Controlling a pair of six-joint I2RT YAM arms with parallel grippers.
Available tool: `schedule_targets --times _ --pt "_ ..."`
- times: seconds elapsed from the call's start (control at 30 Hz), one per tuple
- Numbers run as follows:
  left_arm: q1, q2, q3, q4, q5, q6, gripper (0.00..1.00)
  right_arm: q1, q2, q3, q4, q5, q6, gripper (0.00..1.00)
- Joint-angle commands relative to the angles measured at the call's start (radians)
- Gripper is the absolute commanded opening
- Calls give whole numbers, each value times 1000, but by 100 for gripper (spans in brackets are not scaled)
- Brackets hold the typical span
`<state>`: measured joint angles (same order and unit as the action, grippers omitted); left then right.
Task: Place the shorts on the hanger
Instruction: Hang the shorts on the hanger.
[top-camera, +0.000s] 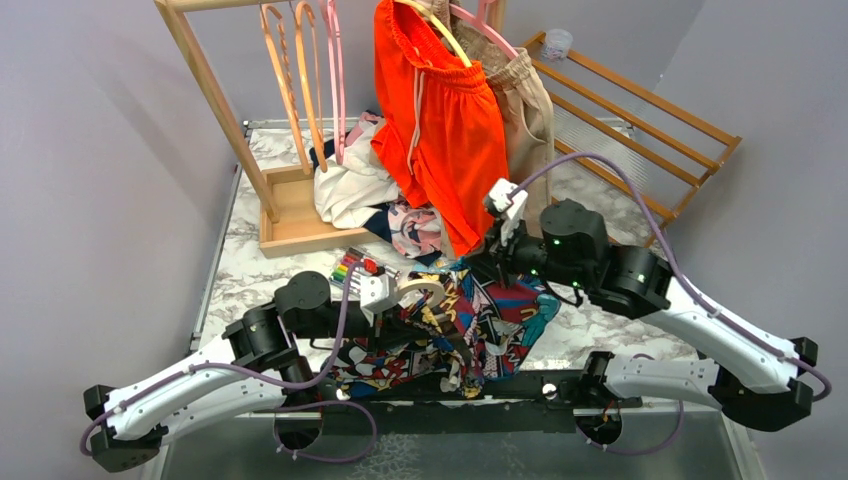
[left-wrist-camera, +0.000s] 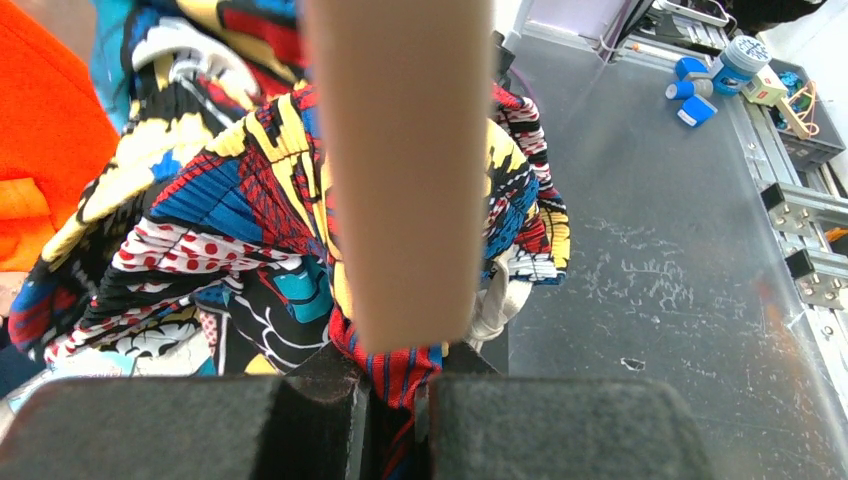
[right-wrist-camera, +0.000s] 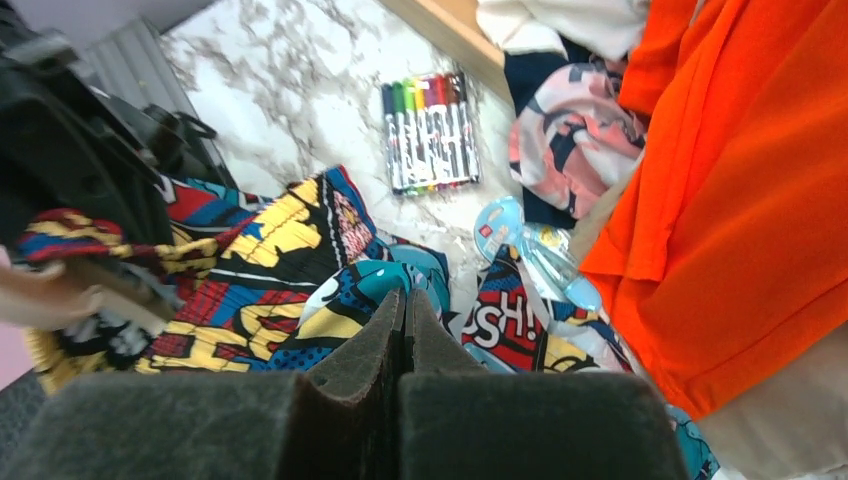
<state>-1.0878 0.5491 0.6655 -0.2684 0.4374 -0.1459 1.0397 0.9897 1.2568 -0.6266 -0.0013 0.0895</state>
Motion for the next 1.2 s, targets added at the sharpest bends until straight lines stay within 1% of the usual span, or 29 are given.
schedule_targets --times 0.0,0.03,0.13,0.17,0.2,0.27,0.4,0.5,0.67,0.87,1.07,1.17 --pt "0 -30 32 69 27 6 0 3 16 -40 3 17 23 1" --pt "0 -39 29 70 20 6 0 3 8 -48 4 -5 23 6" --pt "0 -56 18 70 14 8 0 3 -14 -39 -15 -25 14 44" --pt "0 -57 15 69 15 7 0 3 -21 -28 -23 -26 8 52" --pt "0 -57 13 67 16 8 0 3 -26 -18 -28 -31 -1 58" --pt "0 -53 11 67 21 6 0 3 -36 9 -34 -59 -25 63" --pt "0 -39 15 69 30 1 0 3 -69 51 -10 -164 -80 64" --pt "1 -23 23 69 45 -6 0 2 -89 69 13 -301 -106 63" --pt "0 18 42 67 73 -15 0 3 -44 95 11 -548 -115 62" --pt "0 74 74 67 105 -10 0 2 -23 30 138 -608 -54 61" --pt "0 96 95 66 112 -1 0 3 6 0 200 -618 -25 60" --pt "1 99 102 65 107 3 0 3 15 -19 236 -644 0 57"
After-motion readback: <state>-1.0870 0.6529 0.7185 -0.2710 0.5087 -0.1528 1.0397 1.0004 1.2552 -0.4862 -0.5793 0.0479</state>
